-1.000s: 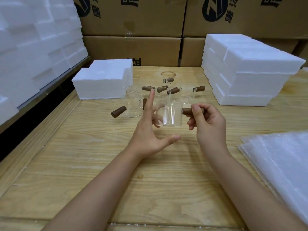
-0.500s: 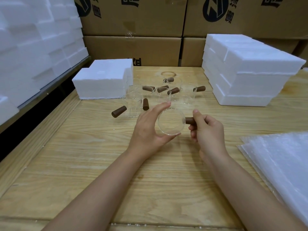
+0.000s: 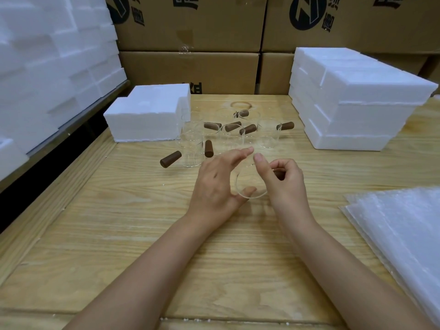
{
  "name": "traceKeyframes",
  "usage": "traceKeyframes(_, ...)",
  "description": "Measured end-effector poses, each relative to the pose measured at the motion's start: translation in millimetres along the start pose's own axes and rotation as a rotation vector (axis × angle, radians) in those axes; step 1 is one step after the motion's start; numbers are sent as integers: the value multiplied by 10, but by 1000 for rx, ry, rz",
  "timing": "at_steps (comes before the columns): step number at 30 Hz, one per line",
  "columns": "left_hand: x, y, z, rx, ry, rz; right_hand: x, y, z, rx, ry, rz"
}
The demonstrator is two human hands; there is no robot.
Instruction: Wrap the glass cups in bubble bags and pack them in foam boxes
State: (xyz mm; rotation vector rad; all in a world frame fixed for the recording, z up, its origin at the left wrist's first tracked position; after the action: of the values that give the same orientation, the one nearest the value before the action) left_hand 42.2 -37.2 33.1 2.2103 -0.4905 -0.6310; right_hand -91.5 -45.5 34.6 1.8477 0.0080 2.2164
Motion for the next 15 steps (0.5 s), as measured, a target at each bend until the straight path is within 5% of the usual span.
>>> traceKeyframes(15, -22, 16, -12, 68, 55, -86, -51, -90, 92, 120, -265, -21)
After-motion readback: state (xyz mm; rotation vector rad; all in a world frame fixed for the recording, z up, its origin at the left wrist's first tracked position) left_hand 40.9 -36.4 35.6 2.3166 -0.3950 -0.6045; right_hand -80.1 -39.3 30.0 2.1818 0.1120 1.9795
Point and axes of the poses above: each hand's wrist, its own y-axis towards the middle knuckle, its own z-axis out of the palm, x = y × z, the point moved 4 cm from there along y, towards the middle knuckle, and after that the axes turned 13 degrees about y, right-handed, at the moved point
